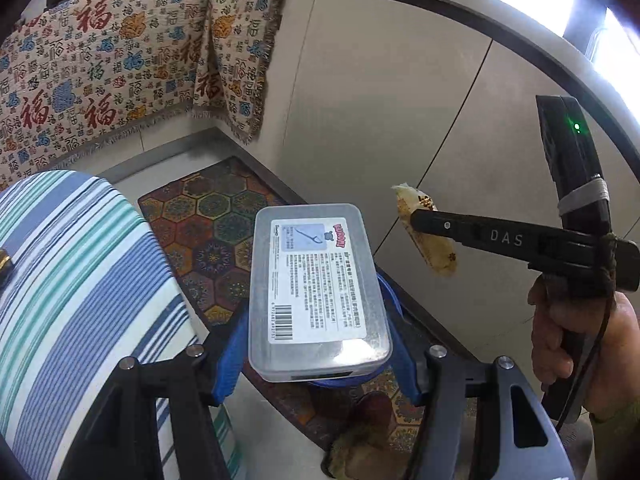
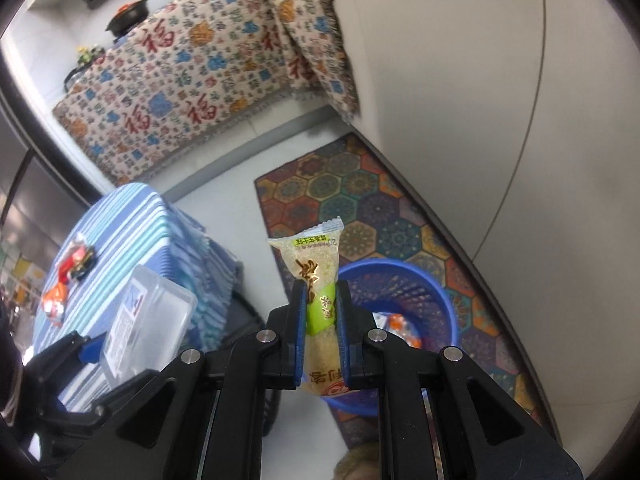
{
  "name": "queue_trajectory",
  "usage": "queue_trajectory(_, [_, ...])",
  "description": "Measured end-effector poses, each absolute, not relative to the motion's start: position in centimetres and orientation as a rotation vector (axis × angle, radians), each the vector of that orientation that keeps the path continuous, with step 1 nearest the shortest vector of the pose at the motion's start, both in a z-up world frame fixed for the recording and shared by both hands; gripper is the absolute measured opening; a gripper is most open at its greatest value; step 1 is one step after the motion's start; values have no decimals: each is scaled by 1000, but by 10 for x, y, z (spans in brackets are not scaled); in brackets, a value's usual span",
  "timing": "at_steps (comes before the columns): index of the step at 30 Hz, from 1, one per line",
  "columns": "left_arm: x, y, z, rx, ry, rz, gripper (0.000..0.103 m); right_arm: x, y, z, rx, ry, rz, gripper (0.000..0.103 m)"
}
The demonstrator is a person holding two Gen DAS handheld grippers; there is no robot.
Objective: Collect trash
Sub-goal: 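Carry the box and snack bar over the blue wastebasket with both tools, then open both grippers to drop the box and snack bar into the wastebasket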
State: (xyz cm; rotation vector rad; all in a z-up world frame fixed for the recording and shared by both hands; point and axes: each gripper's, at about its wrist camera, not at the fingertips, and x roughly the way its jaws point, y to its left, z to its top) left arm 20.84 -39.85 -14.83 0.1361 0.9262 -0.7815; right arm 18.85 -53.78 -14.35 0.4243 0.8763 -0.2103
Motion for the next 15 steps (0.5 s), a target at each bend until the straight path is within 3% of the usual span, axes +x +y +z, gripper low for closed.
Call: queue_trajectory(15, [235, -471, -229, 189, 992, -792, 63, 200, -603, -199, 506, 938, -260, 13])
